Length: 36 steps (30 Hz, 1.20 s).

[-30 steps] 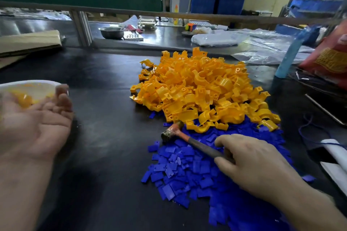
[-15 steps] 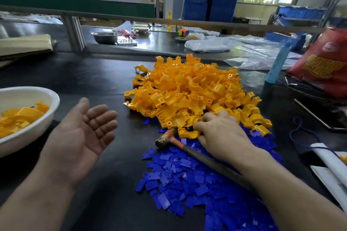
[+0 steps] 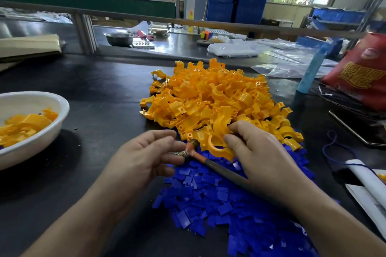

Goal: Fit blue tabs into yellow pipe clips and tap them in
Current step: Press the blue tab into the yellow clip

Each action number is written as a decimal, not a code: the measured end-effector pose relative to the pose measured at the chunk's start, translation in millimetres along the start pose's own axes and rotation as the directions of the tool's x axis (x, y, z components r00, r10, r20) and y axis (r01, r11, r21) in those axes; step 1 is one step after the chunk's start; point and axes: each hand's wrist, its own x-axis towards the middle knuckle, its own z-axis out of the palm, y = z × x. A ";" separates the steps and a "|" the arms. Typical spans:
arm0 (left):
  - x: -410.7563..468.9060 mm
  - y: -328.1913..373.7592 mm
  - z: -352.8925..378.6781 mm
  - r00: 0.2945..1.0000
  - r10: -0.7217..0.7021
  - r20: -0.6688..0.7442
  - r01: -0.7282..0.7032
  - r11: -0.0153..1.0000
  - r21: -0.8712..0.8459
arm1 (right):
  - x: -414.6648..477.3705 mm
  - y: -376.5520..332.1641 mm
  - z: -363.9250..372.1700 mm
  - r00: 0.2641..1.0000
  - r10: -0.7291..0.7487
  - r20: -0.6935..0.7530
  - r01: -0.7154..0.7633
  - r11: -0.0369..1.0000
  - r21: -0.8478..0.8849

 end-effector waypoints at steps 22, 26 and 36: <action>-1.9 -0.3 12.3 0.995 -0.075 0.070 0.090 0.967 -0.238 | -33.9 -4.5 -17.2 0.925 0.084 0.371 0.120 0.861 -0.494; 4.2 -0.7 2.1 0.993 -0.107 0.047 0.116 0.947 -0.299 | -38.4 -7.2 -5.2 0.880 0.133 0.456 0.203 0.763 -0.614; -7.1 1.5 12.0 0.959 -0.232 0.162 0.276 0.889 -0.364 | -31.4 2.8 11.5 0.953 0.025 0.302 0.154 0.818 -0.554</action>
